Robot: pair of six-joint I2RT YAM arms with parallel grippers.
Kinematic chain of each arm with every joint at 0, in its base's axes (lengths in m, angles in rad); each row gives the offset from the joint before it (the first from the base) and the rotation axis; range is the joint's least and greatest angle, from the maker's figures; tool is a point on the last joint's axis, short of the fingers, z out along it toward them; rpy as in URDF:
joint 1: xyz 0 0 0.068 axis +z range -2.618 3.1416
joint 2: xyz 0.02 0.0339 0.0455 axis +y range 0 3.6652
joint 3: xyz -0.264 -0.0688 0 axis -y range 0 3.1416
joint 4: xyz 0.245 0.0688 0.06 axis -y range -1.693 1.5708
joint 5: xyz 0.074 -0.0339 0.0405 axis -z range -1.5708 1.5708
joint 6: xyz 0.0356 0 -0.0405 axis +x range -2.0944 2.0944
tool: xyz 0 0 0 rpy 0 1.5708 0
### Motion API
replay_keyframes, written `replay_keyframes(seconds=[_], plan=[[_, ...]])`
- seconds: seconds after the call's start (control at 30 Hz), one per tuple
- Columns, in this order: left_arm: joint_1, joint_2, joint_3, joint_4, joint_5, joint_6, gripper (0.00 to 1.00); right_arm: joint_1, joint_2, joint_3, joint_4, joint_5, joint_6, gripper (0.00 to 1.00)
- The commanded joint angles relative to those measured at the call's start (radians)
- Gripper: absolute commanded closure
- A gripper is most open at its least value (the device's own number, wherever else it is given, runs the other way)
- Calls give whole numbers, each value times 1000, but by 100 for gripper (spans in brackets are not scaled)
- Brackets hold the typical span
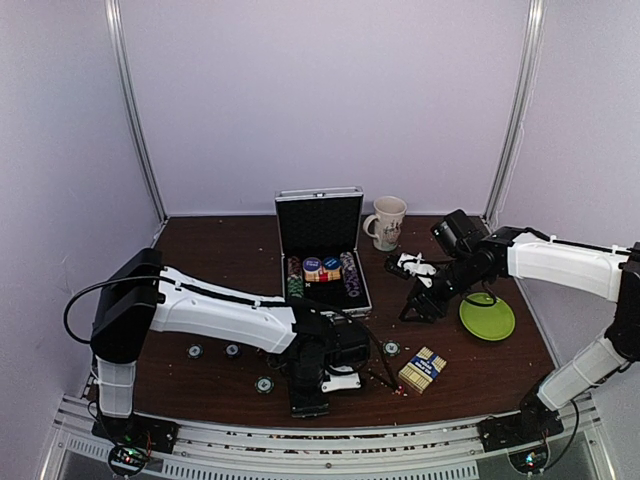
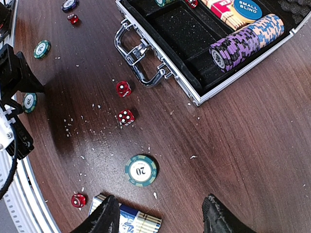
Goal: Pack up texas hold em set
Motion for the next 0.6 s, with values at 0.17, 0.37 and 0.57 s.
replay_keyframes(seconds=[0.17, 0.37, 0.57], plan=[[-23, 5, -35, 18, 2, 16, 40, -7, 16, 13, 6, -17, -6, 41], [-43, 7, -47, 18, -3, 27, 48, -7, 25, 17, 3, -22, -4, 42], [-53, 6, -54, 18, 15, 38, 43, -7, 23, 19, 1, -23, -4, 42]])
